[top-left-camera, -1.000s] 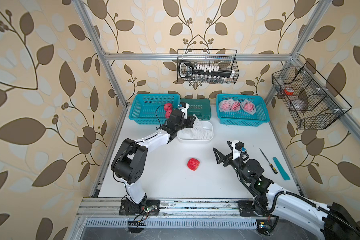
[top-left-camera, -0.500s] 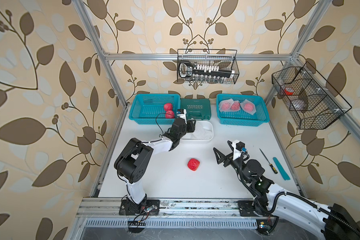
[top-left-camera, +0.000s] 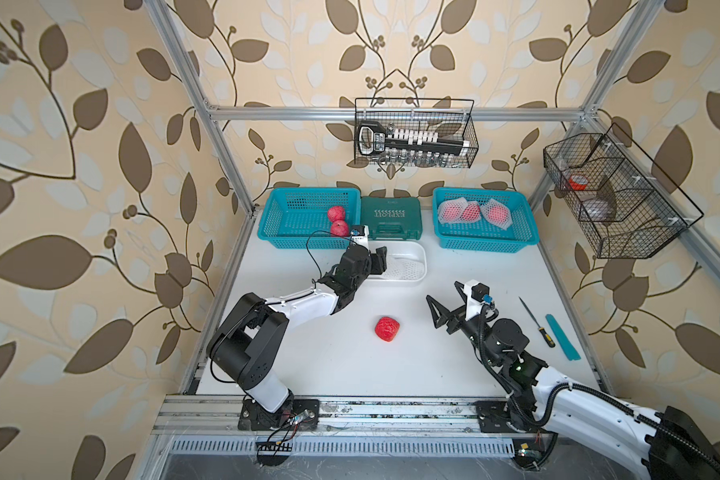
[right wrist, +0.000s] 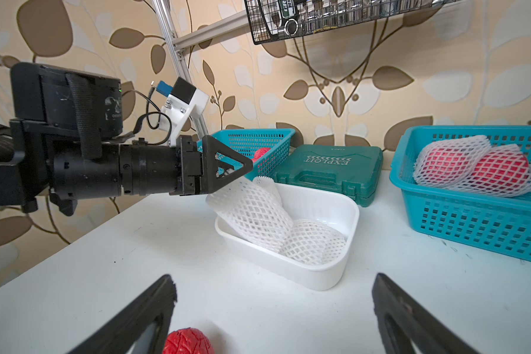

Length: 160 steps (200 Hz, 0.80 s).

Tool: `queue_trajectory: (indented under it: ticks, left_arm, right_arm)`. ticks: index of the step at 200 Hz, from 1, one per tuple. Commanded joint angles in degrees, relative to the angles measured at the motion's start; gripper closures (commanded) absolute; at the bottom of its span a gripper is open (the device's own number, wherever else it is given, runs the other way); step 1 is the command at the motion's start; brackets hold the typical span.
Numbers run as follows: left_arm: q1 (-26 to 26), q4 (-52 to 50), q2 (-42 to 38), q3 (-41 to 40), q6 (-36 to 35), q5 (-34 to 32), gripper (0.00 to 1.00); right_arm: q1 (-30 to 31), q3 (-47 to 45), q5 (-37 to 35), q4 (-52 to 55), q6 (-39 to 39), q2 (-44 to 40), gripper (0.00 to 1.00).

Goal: Remove foam nets from apples
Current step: Place the foam net into the storage box, then adjust the foam net in the storage box.

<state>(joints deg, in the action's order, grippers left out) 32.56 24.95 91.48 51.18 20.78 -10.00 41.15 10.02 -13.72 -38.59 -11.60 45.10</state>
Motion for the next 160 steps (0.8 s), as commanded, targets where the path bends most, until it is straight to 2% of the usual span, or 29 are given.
queue_trajectory:
  ticks: [1,50,87,111,149,160]
  left_arm:
    - [-1.2,-3.8,-2.2,0.3,-5.7,-1.5,0.33]
    - [-2.1,-10.8,-5.3,2.9,-13.0,1.5,0.34]
    - [-1.9,-19.5,-8.4,5.7,-12.3,4.5,0.37]
    - [-1.9,-20.5,-10.8,4.6,-12.1,6.5,0.41]
    - [-0.7,-24.5,-9.3,4.5,-10.9,9.2,0.44]
    - [-0.7,-24.8,-6.3,4.8,-10.7,9.5,0.44]
  right_arm:
    - [0.1,-1.0,-0.1,-1.1,-0.7,0.5,0.01]
    - [0.1,-0.7,-0.1,-1.0,-0.7,1.1,0.01]
    - [0.1,-0.3,0.5,-1.6,-0.8,2.6,0.01]
    - [0.1,-0.3,0.6,-1.5,-0.8,2.8,0.01]
    - [0.1,-0.3,0.3,-1.6,-0.9,3.0,0.01]
    - [0.1,-0.3,0.4,-1.9,-0.9,3.1,0.01]
